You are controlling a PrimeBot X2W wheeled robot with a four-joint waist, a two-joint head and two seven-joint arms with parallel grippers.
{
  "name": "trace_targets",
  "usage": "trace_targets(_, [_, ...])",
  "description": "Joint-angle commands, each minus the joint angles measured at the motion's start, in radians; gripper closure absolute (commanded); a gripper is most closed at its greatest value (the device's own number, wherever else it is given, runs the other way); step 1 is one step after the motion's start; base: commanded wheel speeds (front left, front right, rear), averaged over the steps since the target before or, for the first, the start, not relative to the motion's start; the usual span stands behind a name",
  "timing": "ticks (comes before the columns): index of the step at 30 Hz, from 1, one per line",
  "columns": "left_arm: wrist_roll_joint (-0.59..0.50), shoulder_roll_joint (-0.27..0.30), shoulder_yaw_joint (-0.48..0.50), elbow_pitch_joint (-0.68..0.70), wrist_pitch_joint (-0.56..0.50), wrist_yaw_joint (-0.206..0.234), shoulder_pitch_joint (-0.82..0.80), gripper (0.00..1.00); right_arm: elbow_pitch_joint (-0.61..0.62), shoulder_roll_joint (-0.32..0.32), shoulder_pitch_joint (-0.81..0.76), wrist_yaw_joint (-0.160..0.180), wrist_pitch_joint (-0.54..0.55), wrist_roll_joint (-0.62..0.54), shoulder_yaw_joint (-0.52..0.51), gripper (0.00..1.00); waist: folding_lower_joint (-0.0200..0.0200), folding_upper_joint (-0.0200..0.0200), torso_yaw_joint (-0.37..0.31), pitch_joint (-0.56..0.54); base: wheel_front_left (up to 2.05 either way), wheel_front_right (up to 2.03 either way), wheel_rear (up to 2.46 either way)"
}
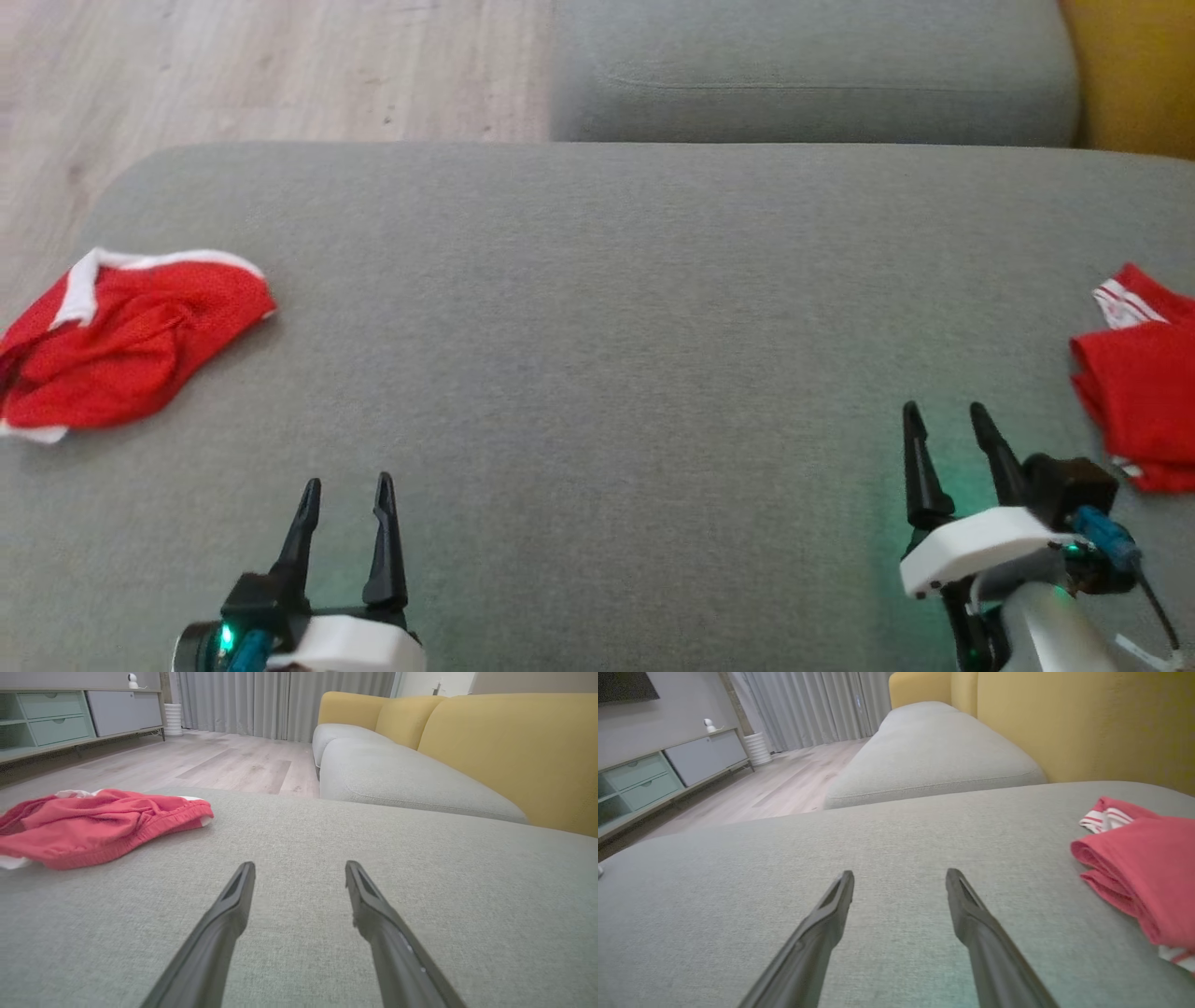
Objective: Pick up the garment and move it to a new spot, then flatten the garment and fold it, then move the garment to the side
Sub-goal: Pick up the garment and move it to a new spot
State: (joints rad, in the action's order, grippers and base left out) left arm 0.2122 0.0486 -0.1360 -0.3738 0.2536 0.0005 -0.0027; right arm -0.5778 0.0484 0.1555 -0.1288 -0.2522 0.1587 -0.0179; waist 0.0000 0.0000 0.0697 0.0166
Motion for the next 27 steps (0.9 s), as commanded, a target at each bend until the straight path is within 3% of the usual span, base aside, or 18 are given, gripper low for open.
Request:
trace_targets(1, [0.006,0.002,0.023,0.029,0.008,0.007,-0.033,0.00,0.032,0.002,0.024,-0.002,-0.009,0.008,0.036,0.00,0.0000,0.0000,0.042,0.011,0.00,0.00,0.00])
trace_targets(8, [0.023,0.002,0.022,0.019,0.008,0.019,-0.024,0.00,0.041,0.002,0.015,-0.002,-0.009,0.029,0.097,0.00,0.0000,0.0000,0.237,0.020,0.00,0.00,0.00])
trace_targets(16, [0.020,0.002,0.127,0.008,0.008,0.011,0.037,0.00,0.035,0.002,0.019,-0.002,-0.010,0.061,0.232,0.00,0.0000,0.0000,0.432,0.008,0.00,0.00,0.00])
trace_targets(21, [0.050,0.002,0.198,0.025,0.008,0.012,0.075,0.00,0.028,0.002,0.057,-0.002,-0.010,0.081,0.326,0.00,0.0000,0.0000,0.457,0.030,0.00,0.00,0.00])
trace_targets(27, [0.064,0.002,0.230,0.024,0.008,-0.014,0.041,0.00,0.029,0.002,0.070,-0.002,-0.010,0.068,0.331,0.00,0.0000,0.0000,0.454,0.058,0.00,0.00,0.00])
